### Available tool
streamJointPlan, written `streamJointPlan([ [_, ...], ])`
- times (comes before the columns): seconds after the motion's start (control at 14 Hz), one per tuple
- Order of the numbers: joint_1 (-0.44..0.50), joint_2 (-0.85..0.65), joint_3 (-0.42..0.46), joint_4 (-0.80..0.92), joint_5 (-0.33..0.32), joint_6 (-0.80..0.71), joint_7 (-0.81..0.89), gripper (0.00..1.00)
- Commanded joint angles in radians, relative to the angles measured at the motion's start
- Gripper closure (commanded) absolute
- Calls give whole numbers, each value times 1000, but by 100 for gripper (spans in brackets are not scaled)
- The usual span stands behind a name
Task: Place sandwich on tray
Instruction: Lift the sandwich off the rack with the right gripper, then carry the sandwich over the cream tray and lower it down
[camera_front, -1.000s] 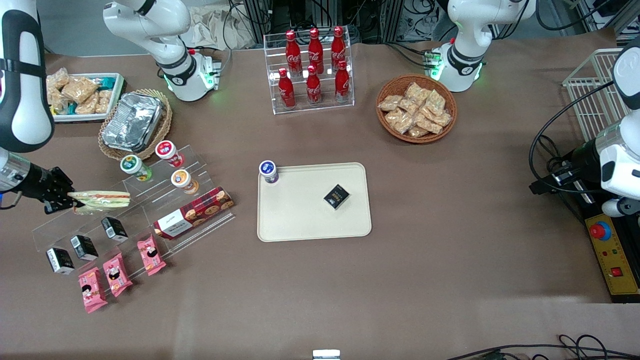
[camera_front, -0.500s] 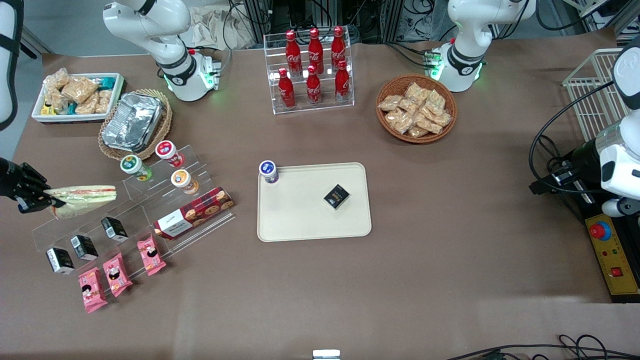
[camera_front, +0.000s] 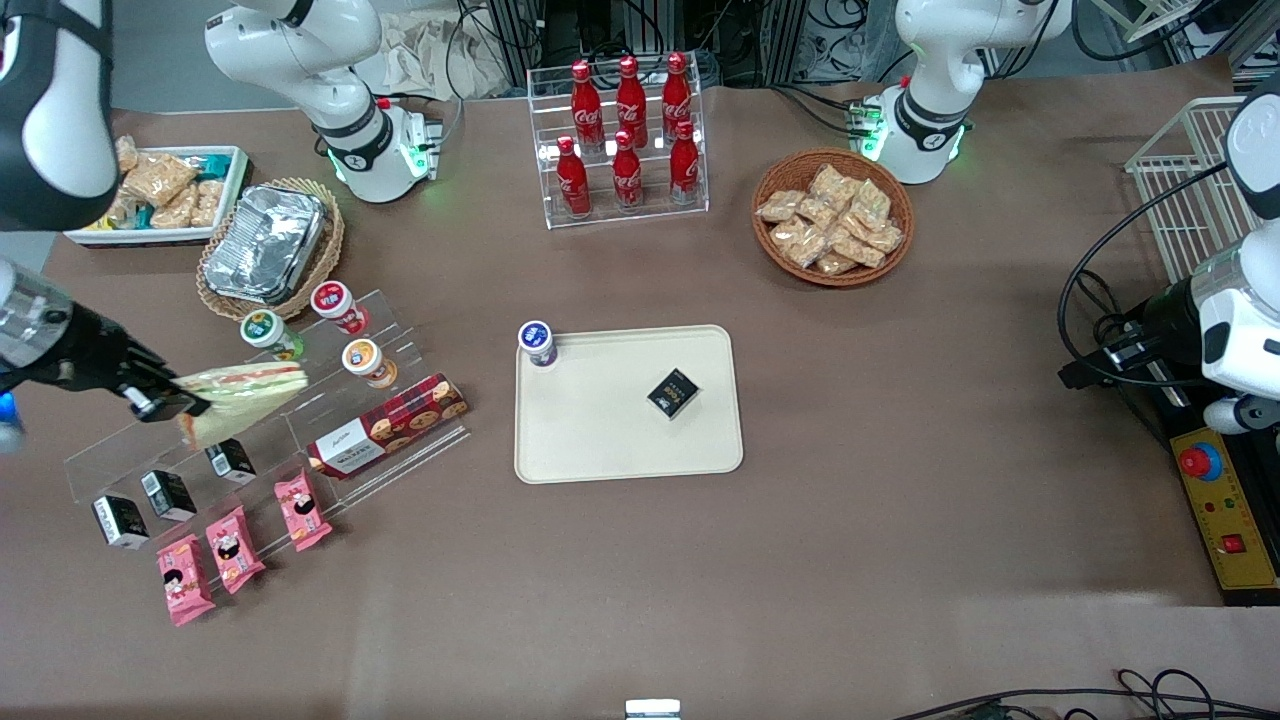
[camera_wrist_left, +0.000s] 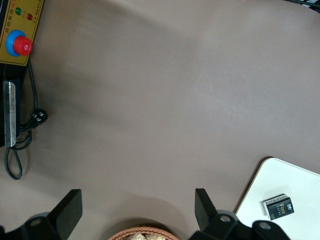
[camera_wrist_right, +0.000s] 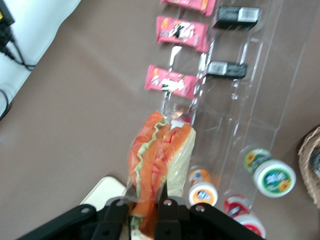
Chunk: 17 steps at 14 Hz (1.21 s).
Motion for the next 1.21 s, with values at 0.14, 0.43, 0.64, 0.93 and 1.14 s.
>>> streamJointPlan([
  [0.14,90,18,-9,40,24,-30,92,84],
  [0.43,170,21,-9,40,25,-19,218,84],
  [0.64,298,73,-9,37,70,65,255,84],
  [0.93,496,200,-12,36,71,220,408,84],
  [1.14,569,301,-11,33,68,243,439,83],
])
